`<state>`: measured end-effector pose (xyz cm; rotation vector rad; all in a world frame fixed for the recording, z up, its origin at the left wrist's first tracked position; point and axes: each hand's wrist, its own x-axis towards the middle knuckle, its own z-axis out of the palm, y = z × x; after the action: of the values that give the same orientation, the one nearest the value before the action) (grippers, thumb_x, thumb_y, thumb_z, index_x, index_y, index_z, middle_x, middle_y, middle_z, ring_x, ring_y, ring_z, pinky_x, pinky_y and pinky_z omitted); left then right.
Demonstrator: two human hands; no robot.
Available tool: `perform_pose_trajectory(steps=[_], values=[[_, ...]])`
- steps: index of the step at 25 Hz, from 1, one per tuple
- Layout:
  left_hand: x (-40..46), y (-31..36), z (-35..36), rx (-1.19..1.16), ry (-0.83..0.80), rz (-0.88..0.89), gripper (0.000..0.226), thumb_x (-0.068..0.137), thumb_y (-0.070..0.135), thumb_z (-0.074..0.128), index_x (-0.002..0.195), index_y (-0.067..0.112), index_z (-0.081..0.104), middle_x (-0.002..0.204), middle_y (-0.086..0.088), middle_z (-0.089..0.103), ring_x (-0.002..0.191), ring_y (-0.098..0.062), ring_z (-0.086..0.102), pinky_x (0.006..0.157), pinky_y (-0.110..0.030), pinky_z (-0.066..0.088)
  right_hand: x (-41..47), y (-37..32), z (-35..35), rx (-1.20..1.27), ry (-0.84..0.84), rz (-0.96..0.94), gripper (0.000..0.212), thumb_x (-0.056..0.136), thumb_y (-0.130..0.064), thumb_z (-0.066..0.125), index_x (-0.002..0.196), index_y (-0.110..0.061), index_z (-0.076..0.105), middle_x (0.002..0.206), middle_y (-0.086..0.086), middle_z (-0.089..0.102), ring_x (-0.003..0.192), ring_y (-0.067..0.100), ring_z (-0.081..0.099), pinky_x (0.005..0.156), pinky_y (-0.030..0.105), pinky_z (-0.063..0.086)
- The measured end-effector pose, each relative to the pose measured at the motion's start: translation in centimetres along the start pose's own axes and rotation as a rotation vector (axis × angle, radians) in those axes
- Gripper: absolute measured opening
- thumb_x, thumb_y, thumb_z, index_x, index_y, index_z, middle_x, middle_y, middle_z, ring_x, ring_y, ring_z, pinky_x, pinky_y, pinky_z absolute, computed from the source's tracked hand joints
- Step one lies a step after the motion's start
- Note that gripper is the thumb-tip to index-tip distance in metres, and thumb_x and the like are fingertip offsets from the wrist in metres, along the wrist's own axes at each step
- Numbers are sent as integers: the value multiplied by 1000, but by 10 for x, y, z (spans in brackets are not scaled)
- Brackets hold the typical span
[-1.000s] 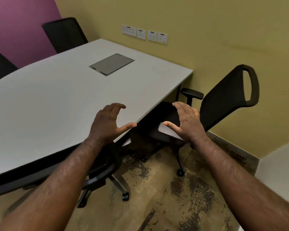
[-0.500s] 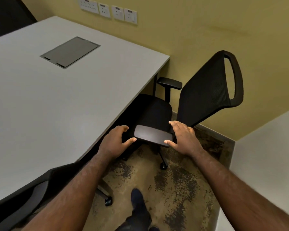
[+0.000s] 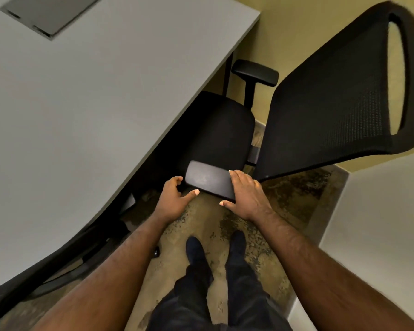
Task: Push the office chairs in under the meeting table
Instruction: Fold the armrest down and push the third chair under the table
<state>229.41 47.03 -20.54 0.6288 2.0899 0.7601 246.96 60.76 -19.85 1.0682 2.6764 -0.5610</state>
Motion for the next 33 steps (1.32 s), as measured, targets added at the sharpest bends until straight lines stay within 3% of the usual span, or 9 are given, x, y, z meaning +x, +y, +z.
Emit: perform_pose_trajectory(steps=[5, 9, 11, 13, 16, 20, 24, 30, 33], values=[[17, 8, 39, -330, 33, -249, 73, 83, 35, 73, 139, 16, 31, 127, -11, 49, 111, -26, 55, 94, -44, 50, 26, 23, 21, -14, -57, 0, 111, 70, -65, 69, 149, -10, 15, 154, 8, 27, 140, 25, 25, 114, 42, 22], [31, 12, 62, -633, 142, -369, 91, 81, 24, 76, 146, 22, 13, 130, -7, 43, 116, -24, 51, 98, -46, 47, 36, 33, 33, 20, -87, 0, 119, 63, -67, 74, 149, -10, 14, 153, 8, 30, 139, 25, 27, 115, 42, 20], [39, 10, 74, -784, 155, -439, 82, 81, 22, 77, 142, 19, 23, 132, -7, 48, 119, -25, 51, 99, -51, 45, 40, 33, 37, 37, -87, 2, 120, 59, -65, 77, 148, -10, 18, 149, 8, 35, 136, 24, 31, 114, 43, 23], [43, 6, 85, -868, 114, -491, 59, 81, 28, 76, 129, 14, 45, 122, -4, 60, 109, -20, 57, 86, -40, 50, 45, 35, 39, 94, -69, 4, 116, 55, -59, 82, 145, -11, 26, 142, 6, 42, 131, 24, 37, 111, 42, 26], [43, -4, 99, -894, 65, -521, 45, 80, 43, 74, 115, 19, 60, 108, 1, 70, 103, -16, 61, 75, -32, 47, 48, 38, 42, 209, -29, 10, 108, 50, -49, 86, 139, -12, 36, 133, 6, 50, 123, 25, 44, 107, 42, 29], [47, -4, 110, -962, 60, -495, 56, 67, 54, 76, 109, 19, 63, 97, 4, 75, 95, -13, 67, 75, -31, 49, 48, 36, 46, 284, 7, 9, 104, 49, -44, 86, 136, -12, 39, 128, 6, 52, 120, 25, 47, 105, 45, 31], [54, 1, 114, -1089, 79, -447, 49, 68, 46, 75, 105, 18, 62, 87, 8, 76, 79, -5, 70, 58, -21, 54, 49, 29, 48, 312, 35, 18, 99, 48, -41, 86, 133, -12, 43, 123, 6, 54, 115, 26, 50, 100, 47, 36], [63, -10, 100, -1045, 79, -441, 51, 65, 51, 77, 102, 21, 61, 84, 15, 75, 75, 1, 68, 60, -20, 52, 49, 13, 57, 340, 63, 63, 103, 48, -39, 90, 135, -11, 42, 130, 8, 52, 122, 26, 47, 102, 48, 36], [68, -16, 100, -1080, 88, -450, 52, 64, 48, 79, 103, 20, 61, 83, 12, 75, 74, -1, 69, 52, -16, 52, 53, 10, 62, 359, 61, 77, 104, 47, -38, 90, 136, -12, 42, 131, 7, 52, 123, 26, 46, 103, 48, 36]])
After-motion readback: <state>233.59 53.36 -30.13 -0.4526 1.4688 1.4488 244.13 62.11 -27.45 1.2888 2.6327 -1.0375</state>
